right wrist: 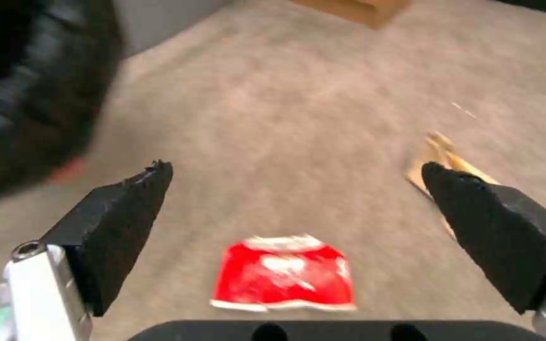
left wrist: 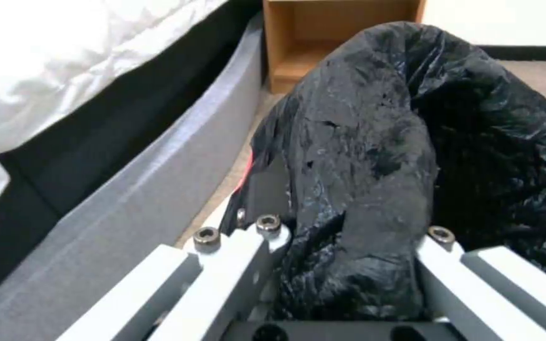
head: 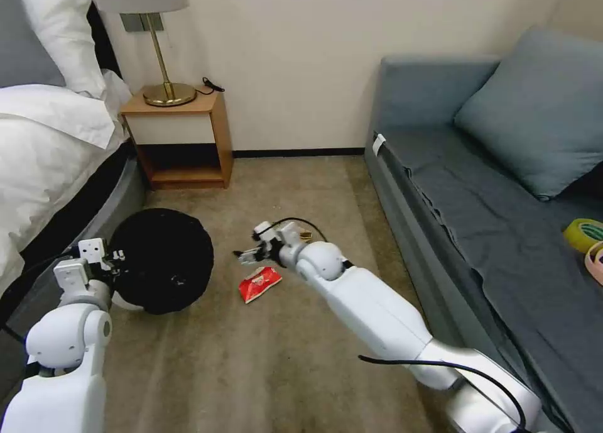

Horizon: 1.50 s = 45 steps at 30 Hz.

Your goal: Pick up the trash bin, then pick up the garbage on the floor and place it into the trash bin.

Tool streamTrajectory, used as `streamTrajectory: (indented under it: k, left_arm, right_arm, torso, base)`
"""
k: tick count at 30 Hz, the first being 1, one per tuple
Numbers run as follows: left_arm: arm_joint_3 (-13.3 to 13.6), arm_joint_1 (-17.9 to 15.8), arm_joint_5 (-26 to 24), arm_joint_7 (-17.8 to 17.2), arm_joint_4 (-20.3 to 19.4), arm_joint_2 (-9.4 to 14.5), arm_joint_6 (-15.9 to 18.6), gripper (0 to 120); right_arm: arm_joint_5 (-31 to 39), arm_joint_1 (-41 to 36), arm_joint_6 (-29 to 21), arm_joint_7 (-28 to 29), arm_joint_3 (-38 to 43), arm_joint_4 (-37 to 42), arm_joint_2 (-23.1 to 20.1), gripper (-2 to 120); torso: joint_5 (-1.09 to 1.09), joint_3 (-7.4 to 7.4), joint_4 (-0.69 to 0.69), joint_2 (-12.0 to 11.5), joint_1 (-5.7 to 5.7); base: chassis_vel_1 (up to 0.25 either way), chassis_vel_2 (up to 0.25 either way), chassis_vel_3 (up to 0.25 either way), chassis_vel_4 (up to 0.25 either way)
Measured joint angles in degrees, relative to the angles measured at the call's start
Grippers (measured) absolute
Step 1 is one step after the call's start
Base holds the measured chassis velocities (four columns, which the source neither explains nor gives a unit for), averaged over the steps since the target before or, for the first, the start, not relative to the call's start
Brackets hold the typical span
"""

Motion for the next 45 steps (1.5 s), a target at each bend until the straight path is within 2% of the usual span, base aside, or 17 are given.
streamTrajectory:
  k: [6,23,45]
  left_arm:
    - [-1.4,0.2,-1.1,0.0,0.6,0.3,-0.2,5]
    - [-3.0,1.2,-1.5,0.6,0.7,1.2,-1.1,5]
    - [-0.8,0.5,-1.0,1.1,1.2,0.7,-1.3,5]
  right_arm:
    - [-1.1,-2.9,1.1,0.4,3.5,-0.9,-2.0,100]
    - [-5.0,-5.9,2.6,-0.7,7.8,-4.0,-1.9,100]
    - [-5.8,-5.6,4.0,-2.6,7.6,-6.5,-1.5,100]
  torso:
    - [0.0,0.0,0.0,0.0,0.0]
    - [0.0,0.0,0.01,0.0,0.0]
    - [0.0,0.0,0.0,0.0,0.0]
  base:
    - [0.0,0.0,0.0,0.0]
    - [0.0,0.0,0.0,0.0]
    - [-0.03,0.03,0.033,-0.032]
